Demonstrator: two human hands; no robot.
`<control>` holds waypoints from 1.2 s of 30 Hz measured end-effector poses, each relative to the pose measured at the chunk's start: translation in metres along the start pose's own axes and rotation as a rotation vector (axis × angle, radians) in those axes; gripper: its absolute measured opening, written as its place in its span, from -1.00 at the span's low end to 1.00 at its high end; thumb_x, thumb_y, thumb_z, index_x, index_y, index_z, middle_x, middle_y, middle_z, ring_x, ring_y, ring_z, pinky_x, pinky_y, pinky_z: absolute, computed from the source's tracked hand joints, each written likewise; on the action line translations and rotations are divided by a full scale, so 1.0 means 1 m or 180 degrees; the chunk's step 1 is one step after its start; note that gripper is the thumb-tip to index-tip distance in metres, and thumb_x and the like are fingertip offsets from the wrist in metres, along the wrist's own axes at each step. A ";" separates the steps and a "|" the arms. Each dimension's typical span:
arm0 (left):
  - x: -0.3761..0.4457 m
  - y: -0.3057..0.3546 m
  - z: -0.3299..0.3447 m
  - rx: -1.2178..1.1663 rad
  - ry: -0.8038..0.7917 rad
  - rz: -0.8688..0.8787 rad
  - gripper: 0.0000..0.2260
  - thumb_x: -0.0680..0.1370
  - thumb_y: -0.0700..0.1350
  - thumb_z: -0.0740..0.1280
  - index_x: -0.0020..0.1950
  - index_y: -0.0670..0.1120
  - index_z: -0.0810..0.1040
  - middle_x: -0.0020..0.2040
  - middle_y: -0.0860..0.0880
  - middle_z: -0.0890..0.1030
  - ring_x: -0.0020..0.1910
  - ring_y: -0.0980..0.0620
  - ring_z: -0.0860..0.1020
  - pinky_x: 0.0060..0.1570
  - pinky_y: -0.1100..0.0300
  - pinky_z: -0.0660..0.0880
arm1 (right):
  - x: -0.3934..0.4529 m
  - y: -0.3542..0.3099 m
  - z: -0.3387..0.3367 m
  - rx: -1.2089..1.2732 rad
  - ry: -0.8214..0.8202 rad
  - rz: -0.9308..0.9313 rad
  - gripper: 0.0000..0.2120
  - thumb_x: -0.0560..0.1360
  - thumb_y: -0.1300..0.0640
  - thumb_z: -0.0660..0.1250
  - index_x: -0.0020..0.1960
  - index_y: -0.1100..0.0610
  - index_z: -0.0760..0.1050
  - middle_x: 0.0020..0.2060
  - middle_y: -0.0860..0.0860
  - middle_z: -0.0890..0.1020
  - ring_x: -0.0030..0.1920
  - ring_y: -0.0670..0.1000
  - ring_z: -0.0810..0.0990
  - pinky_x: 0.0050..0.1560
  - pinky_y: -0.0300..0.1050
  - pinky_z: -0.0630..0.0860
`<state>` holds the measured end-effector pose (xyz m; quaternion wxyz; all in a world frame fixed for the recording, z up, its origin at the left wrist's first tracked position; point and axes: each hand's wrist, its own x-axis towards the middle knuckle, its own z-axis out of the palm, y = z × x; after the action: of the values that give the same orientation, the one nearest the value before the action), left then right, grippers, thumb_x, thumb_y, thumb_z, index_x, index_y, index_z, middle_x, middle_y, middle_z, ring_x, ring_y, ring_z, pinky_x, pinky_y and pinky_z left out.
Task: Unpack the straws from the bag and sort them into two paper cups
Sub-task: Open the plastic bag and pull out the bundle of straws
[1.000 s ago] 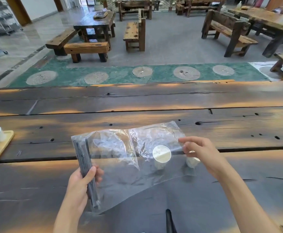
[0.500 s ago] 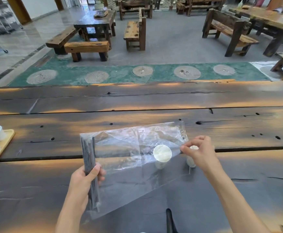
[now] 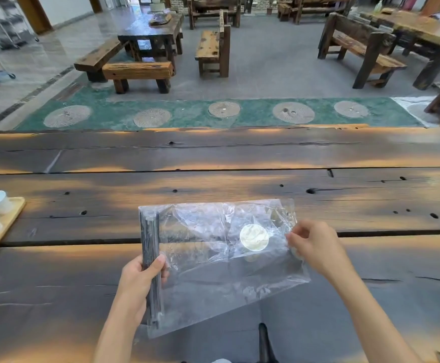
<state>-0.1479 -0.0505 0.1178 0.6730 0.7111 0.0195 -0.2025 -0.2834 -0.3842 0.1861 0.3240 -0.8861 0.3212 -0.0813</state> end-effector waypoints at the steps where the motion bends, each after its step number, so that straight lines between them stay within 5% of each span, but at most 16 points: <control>1: 0.000 0.000 0.000 -0.0003 0.0000 -0.0015 -0.80 0.58 -0.12 0.41 -0.10 -0.26 0.57 -0.30 -0.11 0.59 -0.29 -0.05 0.54 -0.15 0.05 0.53 | 0.000 0.001 -0.002 0.0500 -0.0196 0.0059 -0.84 0.48 0.17 0.39 -0.26 0.17 0.56 -0.40 0.01 0.69 -0.33 0.02 0.61 -0.36 -0.16 0.47; 3: 0.000 -0.001 -0.002 0.0002 -0.0030 -0.0044 -0.81 0.59 -0.13 0.40 -0.12 -0.25 0.57 -0.30 -0.12 0.59 -0.28 -0.07 0.52 -0.14 0.04 0.51 | -0.002 0.001 -0.008 0.1894 -0.0777 0.0212 -0.84 0.54 0.20 0.34 -0.21 0.21 0.50 -0.24 0.10 0.74 -0.21 0.10 0.72 -0.27 -0.27 0.54; 6: -0.001 -0.003 -0.005 -0.0018 -0.0015 -0.0097 -0.83 0.59 -0.14 0.39 -0.08 -0.25 0.59 -0.27 -0.09 0.62 -0.25 -0.07 0.56 -0.13 0.06 0.53 | -0.005 0.002 -0.011 0.3328 -0.1366 0.0503 -0.82 0.62 0.16 0.28 -0.15 0.17 0.44 0.00 0.26 0.71 -0.01 0.27 0.72 -0.17 -0.07 0.66; 11: -0.002 -0.002 0.001 -0.0325 0.0182 -0.0301 -0.86 0.58 -0.15 0.40 0.07 -0.20 0.62 -0.18 -0.10 0.63 -0.17 -0.08 0.60 -0.13 0.06 0.56 | -0.006 0.004 -0.002 0.3383 -0.1187 0.0635 -0.79 0.63 0.14 0.26 -0.19 0.11 0.46 0.09 0.13 0.65 0.19 0.20 0.65 0.10 0.22 0.62; 17: -0.005 0.002 -0.007 -0.0807 -0.0116 -0.0307 -0.84 0.56 -0.15 0.36 0.04 -0.23 0.61 -0.27 -0.10 0.58 -0.29 -0.02 0.57 -0.21 0.10 0.57 | -0.018 0.003 -0.028 0.4330 -0.2483 -0.0001 -0.83 0.65 0.14 0.25 -0.06 0.20 0.35 0.36 0.42 0.44 0.26 0.53 0.48 0.15 0.36 0.53; 20: -0.006 0.004 -0.008 -0.0802 -0.0311 -0.0236 -0.80 0.50 -0.12 0.39 0.01 -0.24 0.61 -0.24 -0.13 0.59 -0.30 -0.01 0.59 -0.26 0.17 0.59 | -0.021 0.002 -0.036 0.4641 -0.3035 0.0158 -0.75 0.62 0.09 0.29 0.05 0.31 0.48 0.38 0.51 0.34 0.22 0.56 0.48 0.17 0.41 0.50; 24: -0.005 0.004 -0.003 -0.0720 -0.0446 -0.0237 -0.75 0.49 -0.10 0.41 0.05 -0.27 0.62 -0.21 -0.14 0.60 -0.27 -0.03 0.60 -0.25 0.16 0.60 | -0.023 -0.009 -0.031 0.4600 -0.3556 0.0280 -0.63 0.67 0.26 0.05 0.44 0.33 0.31 0.47 0.44 0.25 0.29 0.52 0.44 0.20 0.41 0.48; 27: -0.006 0.006 0.005 -0.0694 -0.0596 -0.0230 -0.71 0.50 -0.09 0.41 0.09 -0.29 0.62 -0.20 -0.14 0.61 -0.25 -0.03 0.59 -0.22 0.15 0.61 | -0.032 -0.022 -0.016 0.4156 -0.3865 0.0288 -0.54 0.68 0.33 -0.10 0.56 0.17 0.19 0.51 0.34 0.25 0.37 0.56 0.30 0.15 0.34 0.55; 31: -0.012 0.012 0.020 -0.0690 -0.0815 -0.0178 -0.72 0.51 -0.08 0.41 0.08 -0.27 0.63 -0.17 -0.15 0.59 -0.23 -0.03 0.57 -0.13 0.10 0.56 | -0.043 -0.051 0.016 0.3705 -0.3595 0.0521 -0.32 0.42 0.17 0.52 0.48 0.13 0.35 0.39 0.21 0.50 0.24 0.42 0.53 0.03 0.22 0.65; 36: -0.020 0.019 0.042 -0.0733 -0.0902 -0.0253 -0.64 0.63 -0.02 0.27 0.17 -0.30 0.62 -0.07 -0.29 0.63 -0.14 -0.12 0.57 -0.09 -0.01 0.54 | -0.045 -0.076 0.061 0.3801 -0.2600 0.0597 -0.62 0.60 0.41 0.21 0.41 0.30 0.35 0.22 0.21 0.59 -0.20 0.19 0.73 -0.32 -0.02 0.68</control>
<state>-0.1714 -0.0879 0.1411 0.7375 0.5924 -0.0243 -0.3234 -0.2578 -0.2804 0.1891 0.8518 -0.4867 0.1501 0.1226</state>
